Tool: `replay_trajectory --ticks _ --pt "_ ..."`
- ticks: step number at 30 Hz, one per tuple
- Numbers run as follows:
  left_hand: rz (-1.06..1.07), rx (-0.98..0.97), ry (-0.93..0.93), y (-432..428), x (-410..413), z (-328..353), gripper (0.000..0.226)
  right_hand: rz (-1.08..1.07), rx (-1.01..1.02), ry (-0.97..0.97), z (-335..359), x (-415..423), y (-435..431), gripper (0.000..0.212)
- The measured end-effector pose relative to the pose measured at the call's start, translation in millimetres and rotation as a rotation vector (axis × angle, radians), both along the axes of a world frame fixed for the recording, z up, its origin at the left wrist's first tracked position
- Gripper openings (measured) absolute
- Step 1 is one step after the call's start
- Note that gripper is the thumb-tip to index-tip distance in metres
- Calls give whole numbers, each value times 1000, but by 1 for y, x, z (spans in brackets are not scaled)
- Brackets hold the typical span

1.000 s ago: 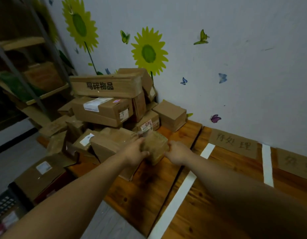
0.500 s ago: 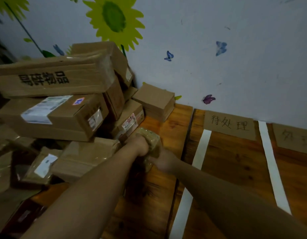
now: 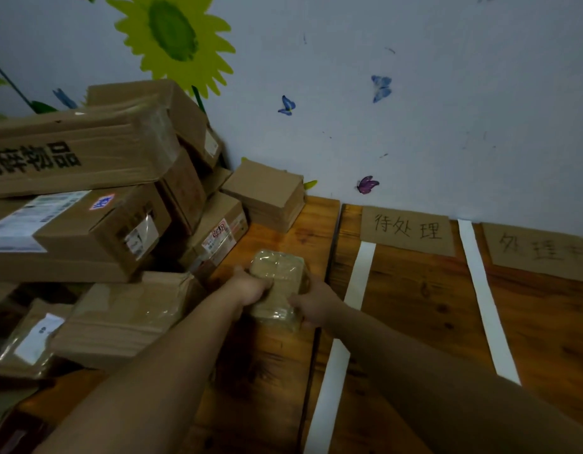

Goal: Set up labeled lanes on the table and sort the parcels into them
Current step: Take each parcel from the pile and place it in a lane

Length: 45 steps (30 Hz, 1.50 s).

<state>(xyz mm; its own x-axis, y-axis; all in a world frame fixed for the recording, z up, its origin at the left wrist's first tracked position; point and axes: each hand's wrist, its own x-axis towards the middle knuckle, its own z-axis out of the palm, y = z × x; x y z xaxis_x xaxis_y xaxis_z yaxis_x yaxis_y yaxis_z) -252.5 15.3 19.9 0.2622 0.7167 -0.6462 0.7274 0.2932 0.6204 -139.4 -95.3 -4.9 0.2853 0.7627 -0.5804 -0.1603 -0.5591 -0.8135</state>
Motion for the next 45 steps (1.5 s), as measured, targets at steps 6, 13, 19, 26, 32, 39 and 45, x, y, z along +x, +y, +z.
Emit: replay_trajectory --ticks 6,13,19,26,32,39,45 --pt "114 -46 -249 -21 -5 33 63 -159 172 -122 42 15 -14 62" --pt "113 -68 -517 -47 -32 96 46 -387 190 -339 103 -16 -47 39" --pt "77 120 -649 -76 -66 121 24 -467 358 -284 144 -60 -89 35" --pt "-81 17 -903 -105 -99 158 67 -605 455 -363 182 -91 -135 22" --pt "-162 137 -1044 -134 -94 185 63 -551 681 -406 214 -91 -166 38" --pt "-243 208 -1122 -182 -58 198 57 -529 714 -627 232 -64 -219 39" --pt "-373 158 -933 -245 1 182 75 -473 544 -830 216 -25 -291 64"
